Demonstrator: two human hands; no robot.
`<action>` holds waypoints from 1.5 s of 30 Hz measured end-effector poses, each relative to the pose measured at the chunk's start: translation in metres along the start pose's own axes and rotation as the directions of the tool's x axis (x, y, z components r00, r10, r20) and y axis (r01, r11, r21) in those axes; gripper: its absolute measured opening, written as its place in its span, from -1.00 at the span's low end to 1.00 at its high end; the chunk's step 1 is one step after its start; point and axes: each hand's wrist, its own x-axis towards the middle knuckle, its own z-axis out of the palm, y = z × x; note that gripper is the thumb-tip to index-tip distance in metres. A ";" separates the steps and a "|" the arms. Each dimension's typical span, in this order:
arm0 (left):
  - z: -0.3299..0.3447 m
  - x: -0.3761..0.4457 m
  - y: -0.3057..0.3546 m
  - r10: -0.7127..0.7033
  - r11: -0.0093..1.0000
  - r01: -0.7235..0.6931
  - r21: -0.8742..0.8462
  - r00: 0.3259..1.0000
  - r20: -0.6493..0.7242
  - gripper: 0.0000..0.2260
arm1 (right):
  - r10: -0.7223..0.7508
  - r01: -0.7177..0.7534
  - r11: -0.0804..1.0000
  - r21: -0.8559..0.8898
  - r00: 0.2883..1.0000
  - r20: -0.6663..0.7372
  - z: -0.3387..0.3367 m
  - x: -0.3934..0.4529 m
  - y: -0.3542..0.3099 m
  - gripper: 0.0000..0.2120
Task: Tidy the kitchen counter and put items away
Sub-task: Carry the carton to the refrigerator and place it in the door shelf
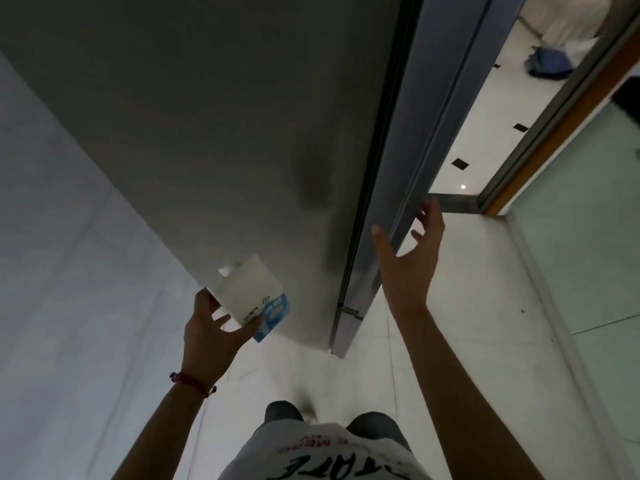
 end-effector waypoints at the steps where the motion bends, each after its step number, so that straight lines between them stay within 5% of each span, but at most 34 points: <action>1: 0.003 0.004 0.004 0.007 1.000 -0.007 -0.008 1.000 0.007 -0.40 | -0.020 0.020 1.000 0.008 1.000 -0.005 0.006 0.008 -0.004 -0.28; 11: 0.038 -0.009 0.002 -0.069 0.990 0.083 -0.110 0.990 0.123 -0.45 | -0.009 0.007 0.999 -0.036 0.998 -0.067 0.028 0.033 -0.003 -0.15; 27: 0.052 -0.006 0.016 0.075 0.984 -0.039 -0.172 0.975 0.210 -0.40 | -0.060 0.059 0.988 -0.143 0.998 -0.003 0.014 0.036 -0.004 -0.07; 32: 0.053 -0.002 0.022 0.109 0.981 -0.063 -0.185 0.962 0.251 -0.31 | 0.055 -0.061 0.979 -0.193 0.998 -0.035 -0.037 0.047 0.004 -0.11; 35: 0.056 0.002 0.026 0.119 0.981 -0.068 -0.182 0.950 0.289 -0.26 | 0.019 -0.045 0.966 -0.254 0.994 -0.103 -0.080 0.057 0.016 -0.18; 40: 0.080 0.011 0.041 0.134 0.978 -0.049 -0.205 0.896 0.424 -0.46 | -0.133 0.037 0.958 -0.286 0.936 -0.326 -0.133 0.070 0.033 -0.23; 45: 0.124 0.021 0.078 0.162 0.980 -0.073 -0.186 0.836 0.524 -0.33 | -0.204 0.077 0.921 -0.383 0.931 -0.304 -0.168 0.107 0.038 -0.30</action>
